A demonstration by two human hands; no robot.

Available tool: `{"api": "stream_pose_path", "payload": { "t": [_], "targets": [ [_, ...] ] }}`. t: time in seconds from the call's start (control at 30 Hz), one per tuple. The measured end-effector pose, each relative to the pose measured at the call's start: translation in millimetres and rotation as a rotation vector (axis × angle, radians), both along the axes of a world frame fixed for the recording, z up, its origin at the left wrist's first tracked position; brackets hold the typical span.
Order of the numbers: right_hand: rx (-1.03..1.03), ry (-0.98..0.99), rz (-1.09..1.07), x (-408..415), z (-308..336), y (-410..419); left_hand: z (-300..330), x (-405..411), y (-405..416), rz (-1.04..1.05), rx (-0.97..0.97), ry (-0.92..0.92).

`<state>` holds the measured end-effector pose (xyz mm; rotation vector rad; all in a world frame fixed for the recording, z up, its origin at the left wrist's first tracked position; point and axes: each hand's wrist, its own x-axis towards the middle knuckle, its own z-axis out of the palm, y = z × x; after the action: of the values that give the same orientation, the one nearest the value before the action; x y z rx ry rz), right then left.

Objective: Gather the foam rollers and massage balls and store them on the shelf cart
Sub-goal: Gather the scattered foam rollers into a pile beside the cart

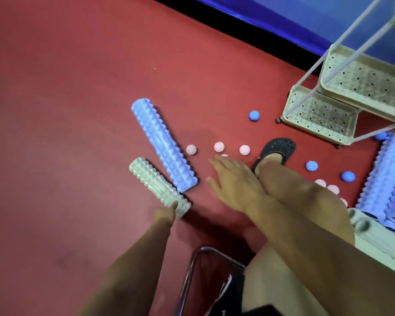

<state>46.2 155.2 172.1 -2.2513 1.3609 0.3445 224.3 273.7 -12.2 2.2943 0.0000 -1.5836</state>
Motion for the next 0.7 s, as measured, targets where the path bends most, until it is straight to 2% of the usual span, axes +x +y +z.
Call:
{"api": "stream_pose_path", "payload": {
  "t": [0.13,0.23,0.33,0.43,0.63,0.7],
  "targets": [
    [-0.003,-0.042,-0.015,-0.8,-3.4,-18.4,-18.4,-8.6,-12.0,-0.009,0.034,0.032],
    [0.031,-0.044,-0.113,-7.9,-10.6,-23.8,-42.2,-11.8,-19.0,0.008,0.027,0.009],
    [0.069,-0.062,-0.186,-7.1,-14.4,-24.1,-74.6,-12.0,-18.8,0.072,0.048,-0.002],
    [0.102,-0.092,-0.186,-1.9,-13.6,-18.2,-71.5,-20.7,-25.3,0.149,0.079,0.016],
    [0.155,-0.111,-0.147,9.1,-14.0,-10.0,-78.6,-26.4,-27.0,0.32,-0.029,0.093],
    [0.157,-0.108,-0.138,10.0,-14.4,-12.8,-105.7,-17.1,-16.9,0.331,-0.046,0.113]
  ]
}}
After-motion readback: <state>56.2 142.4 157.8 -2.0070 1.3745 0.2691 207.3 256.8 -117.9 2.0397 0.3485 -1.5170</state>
